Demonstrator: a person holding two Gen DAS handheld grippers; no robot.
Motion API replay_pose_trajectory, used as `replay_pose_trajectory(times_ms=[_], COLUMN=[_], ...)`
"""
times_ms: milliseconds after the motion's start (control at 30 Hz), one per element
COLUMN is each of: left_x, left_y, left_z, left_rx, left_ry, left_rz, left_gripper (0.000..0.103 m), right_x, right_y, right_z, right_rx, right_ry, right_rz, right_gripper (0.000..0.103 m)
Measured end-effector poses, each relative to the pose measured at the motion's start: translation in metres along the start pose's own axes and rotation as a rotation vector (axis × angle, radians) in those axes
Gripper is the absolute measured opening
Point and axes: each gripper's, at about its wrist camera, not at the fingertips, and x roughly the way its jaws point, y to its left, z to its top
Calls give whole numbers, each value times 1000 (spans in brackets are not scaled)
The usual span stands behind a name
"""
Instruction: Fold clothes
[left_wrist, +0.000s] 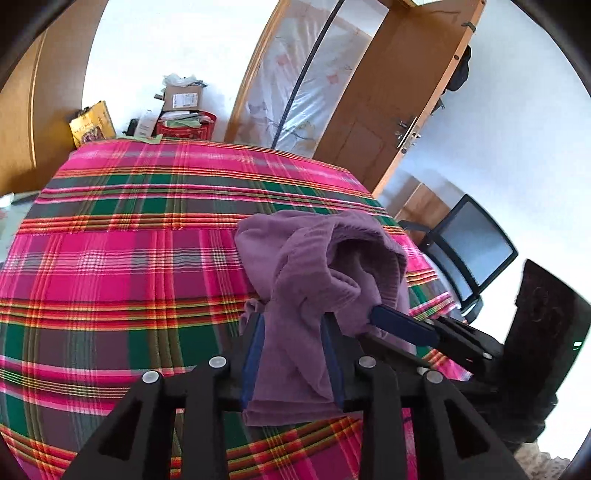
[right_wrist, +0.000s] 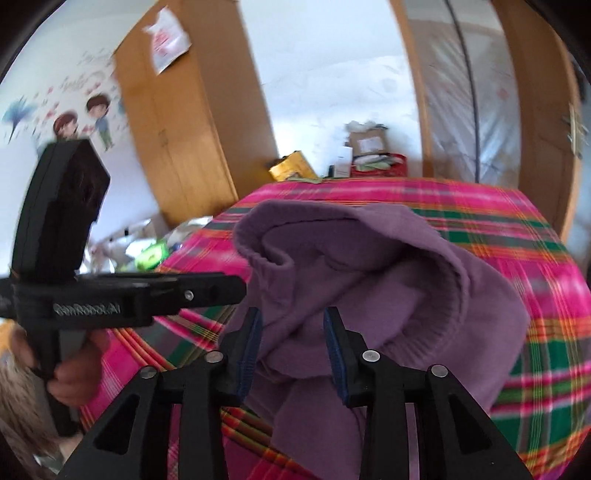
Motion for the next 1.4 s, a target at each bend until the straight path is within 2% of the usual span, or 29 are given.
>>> replay_pose_trajectory(times_ms=[300, 367, 400, 433, 533, 667, 867, 1000, 1233, 1333, 1400], left_x=[-5, -5, -6, -5, -5, -4, -12, -7, 17, 31, 33], left_y=[8, 10, 11, 12, 9, 3, -10, -21, -45, -40, -33], left_z=[9, 12, 14, 16, 20, 24, 22, 22, 16, 18, 20], left_rx=[-55, -76, -89, -99, -99, -84, 1, 87, 331, 313, 276], left_ry=[32, 44, 49, 58, 80, 114, 124, 159, 254, 304, 310], left_rz=[-13, -30, -37, -34, -33, -31, 2, 71, 170, 184, 172], left_gripper=[36, 37, 39, 40, 40, 41, 41, 41, 41, 41, 41], right_x=[30, 29, 29, 28, 21, 12, 9, 9, 9, 8, 7], right_y=[5, 8, 9, 11, 17, 28, 36, 46, 56, 59, 60], right_z=[17, 15, 14, 13, 8, -1, -13, -20, -28, -30, -31], right_rx=[-16, -11, -9, -8, -7, -13, -38, -58, -57, -56, -58], right_ry=[8, -7, -11, -16, -45, -56, -31, -29, -27, -29, -29], right_rz=[64, 79, 87, 95, 89, 102, 107, 122, 141, 155, 164], right_gripper=[41, 34, 27, 15, 10, 10, 10, 10, 10, 10, 10])
